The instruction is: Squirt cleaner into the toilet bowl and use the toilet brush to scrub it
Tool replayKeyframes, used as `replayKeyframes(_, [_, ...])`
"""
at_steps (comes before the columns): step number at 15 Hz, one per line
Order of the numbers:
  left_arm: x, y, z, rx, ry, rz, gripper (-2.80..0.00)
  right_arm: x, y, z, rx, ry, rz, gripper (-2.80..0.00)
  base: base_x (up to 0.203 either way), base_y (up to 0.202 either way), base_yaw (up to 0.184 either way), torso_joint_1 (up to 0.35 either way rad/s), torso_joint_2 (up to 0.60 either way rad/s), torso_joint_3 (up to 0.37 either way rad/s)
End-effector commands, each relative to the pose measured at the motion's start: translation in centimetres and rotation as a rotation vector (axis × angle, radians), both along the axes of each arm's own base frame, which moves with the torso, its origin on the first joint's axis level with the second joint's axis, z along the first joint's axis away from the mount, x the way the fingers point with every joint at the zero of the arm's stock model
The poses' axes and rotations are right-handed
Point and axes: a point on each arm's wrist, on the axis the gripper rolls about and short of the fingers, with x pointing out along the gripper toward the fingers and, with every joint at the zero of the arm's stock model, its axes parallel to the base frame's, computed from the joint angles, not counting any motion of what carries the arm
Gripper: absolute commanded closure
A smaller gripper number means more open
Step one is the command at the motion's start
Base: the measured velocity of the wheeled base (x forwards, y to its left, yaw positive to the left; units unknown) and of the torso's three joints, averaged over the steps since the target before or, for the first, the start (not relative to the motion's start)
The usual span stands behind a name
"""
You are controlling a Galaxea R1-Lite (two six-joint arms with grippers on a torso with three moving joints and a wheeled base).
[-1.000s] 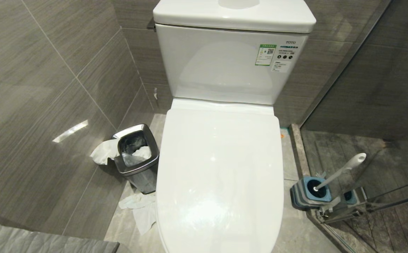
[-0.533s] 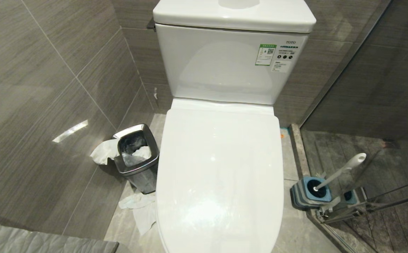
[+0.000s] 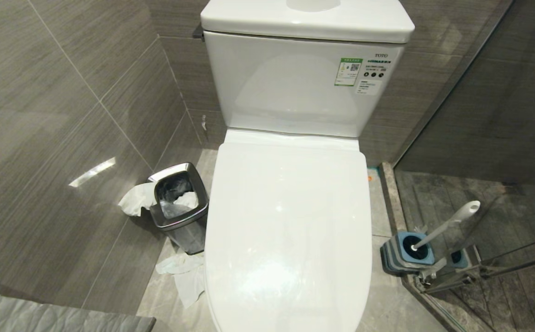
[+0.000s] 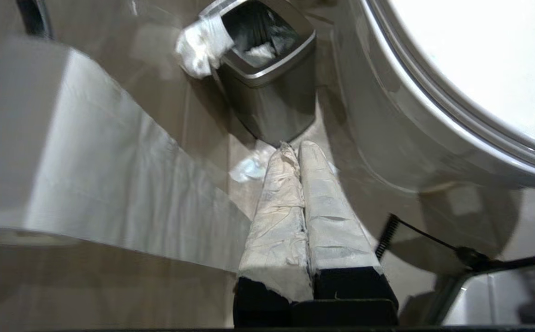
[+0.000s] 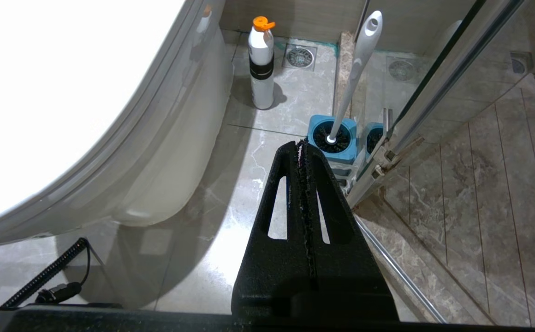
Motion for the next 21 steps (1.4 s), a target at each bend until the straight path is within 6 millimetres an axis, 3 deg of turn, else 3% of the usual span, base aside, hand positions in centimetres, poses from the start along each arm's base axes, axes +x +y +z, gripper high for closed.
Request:
replayKeyframes(1, [0.03,0.04,-0.06,-0.057,0.011,0.017,0.0,0.0,0.0,0.04,0.0,-0.001,0.0,0.0,0.0,0.0,0.0,0.0,0.0,0.0])
replayKeyframes(21, [0.03,0.1,-0.03,-0.11,0.009,0.045,0.0,0.0,0.0,0.01,0.0,0.0,0.0,0.0,0.0,0.0,0.0,0.0,0.0,0.0])
